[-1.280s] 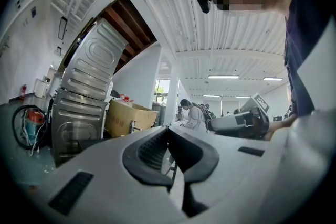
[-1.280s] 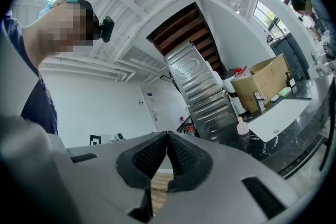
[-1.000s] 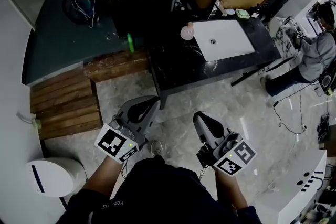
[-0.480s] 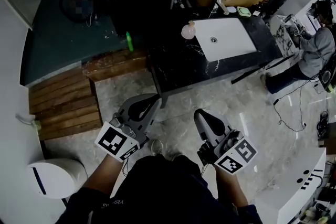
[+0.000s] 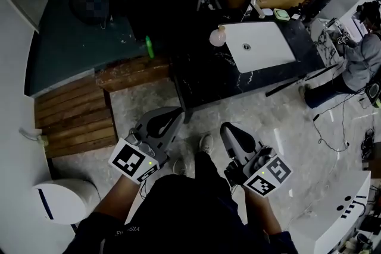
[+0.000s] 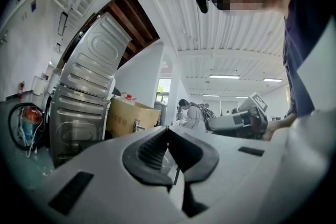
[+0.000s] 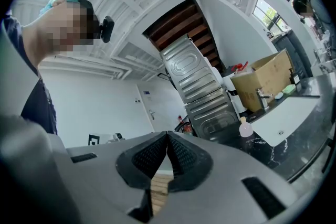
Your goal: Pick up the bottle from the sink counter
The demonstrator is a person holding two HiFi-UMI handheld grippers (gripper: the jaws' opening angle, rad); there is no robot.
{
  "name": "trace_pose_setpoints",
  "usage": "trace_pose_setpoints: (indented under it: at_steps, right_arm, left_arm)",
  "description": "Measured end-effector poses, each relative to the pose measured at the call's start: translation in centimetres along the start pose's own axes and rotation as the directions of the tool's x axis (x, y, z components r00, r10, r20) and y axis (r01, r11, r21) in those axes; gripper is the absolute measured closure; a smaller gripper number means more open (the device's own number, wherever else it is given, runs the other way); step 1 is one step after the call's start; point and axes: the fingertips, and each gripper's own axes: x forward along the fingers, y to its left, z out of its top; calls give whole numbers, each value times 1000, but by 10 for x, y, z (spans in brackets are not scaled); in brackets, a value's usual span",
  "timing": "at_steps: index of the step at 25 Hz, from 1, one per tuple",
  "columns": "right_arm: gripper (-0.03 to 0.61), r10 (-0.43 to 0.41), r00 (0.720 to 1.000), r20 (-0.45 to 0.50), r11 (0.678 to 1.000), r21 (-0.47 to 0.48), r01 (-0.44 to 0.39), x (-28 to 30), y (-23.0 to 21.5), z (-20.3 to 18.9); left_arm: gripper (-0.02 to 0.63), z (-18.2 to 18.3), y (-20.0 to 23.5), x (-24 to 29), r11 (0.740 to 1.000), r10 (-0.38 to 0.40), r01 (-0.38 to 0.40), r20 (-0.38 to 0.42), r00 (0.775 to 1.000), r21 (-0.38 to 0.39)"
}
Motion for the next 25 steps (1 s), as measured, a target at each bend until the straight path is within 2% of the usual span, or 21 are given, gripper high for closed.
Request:
trace_pose_setpoints:
  at_steps: [25]
  right_arm:
    - [552,42,999,-5,999,9,-42,26,-75,32]
  left_arm:
    - [606,3,30,76,999,35,-35,-6,999,11]
